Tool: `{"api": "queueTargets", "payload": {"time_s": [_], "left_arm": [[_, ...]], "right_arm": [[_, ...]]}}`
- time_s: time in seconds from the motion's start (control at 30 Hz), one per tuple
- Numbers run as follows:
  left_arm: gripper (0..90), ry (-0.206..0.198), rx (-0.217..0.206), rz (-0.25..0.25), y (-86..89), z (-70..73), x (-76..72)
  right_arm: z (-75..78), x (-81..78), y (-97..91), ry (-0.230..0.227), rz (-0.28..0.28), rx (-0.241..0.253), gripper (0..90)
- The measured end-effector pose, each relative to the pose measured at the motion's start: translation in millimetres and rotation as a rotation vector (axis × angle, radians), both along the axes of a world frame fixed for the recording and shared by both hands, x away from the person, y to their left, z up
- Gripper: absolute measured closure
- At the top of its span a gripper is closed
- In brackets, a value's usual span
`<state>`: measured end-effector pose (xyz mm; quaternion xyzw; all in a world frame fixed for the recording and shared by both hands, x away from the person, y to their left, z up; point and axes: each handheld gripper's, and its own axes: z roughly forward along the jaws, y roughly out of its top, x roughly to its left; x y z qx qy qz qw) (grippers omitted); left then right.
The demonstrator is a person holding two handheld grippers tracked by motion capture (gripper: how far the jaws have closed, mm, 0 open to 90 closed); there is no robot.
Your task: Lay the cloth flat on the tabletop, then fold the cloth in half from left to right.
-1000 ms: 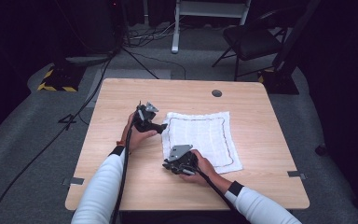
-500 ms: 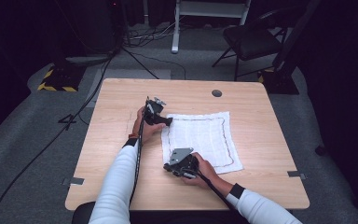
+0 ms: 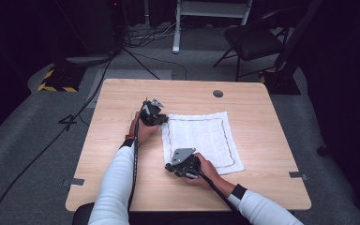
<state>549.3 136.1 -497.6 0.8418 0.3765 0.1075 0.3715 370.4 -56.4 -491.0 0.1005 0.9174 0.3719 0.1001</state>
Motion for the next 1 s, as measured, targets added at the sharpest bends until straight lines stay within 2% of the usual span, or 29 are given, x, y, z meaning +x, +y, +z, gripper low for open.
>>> {"api": "queueTargets", "payload": {"time_s": [0.07,0.13,0.4,0.5,0.63,0.8,0.87,1.0], "left_arm": [[80.3,0.003,-0.008,0.003,3.9,-0.2,-0.7],[82.2,0.002,0.007,-0.008,7.1,0.8,-1.7],[84.3,-0.012,0.017,0.011,13.9,4.4,-5.7],[84.7,-0.006,-0.011,0.024,18.2,7.3,-8.5],[84.8,-0.024,0.012,0.027,23.6,14.0,-10.3],[85.1,-0.040,0.006,0.037,28.5,19.6,-13.3],[85.1,-0.045,0.018,0.037,30.8,21.1,-14.3],[85.1,-0.055,0.004,0.055,40.1,25.2,-17.1]], "right_arm": [[0.5,0.4,0.7,-0.001,0.000,0.004,87.2],[1.8,0.4,1.8,-0.005,-0.001,0.008,87.3],[5.1,1.6,3.6,-0.007,0.000,0.019,87.4],[6.0,1.4,4.8,-0.005,0.009,0.018,87.4],[10.0,1.9,6.6,-0.012,0.019,0.024,87.4],[17.3,1.4,9.7,-0.024,0.019,0.045,87.5],[19.7,0.7,11.3,-0.032,0.020,0.047,87.5],[23.7,-1.1,15.7,-0.040,0.020,0.055,87.5]]}}
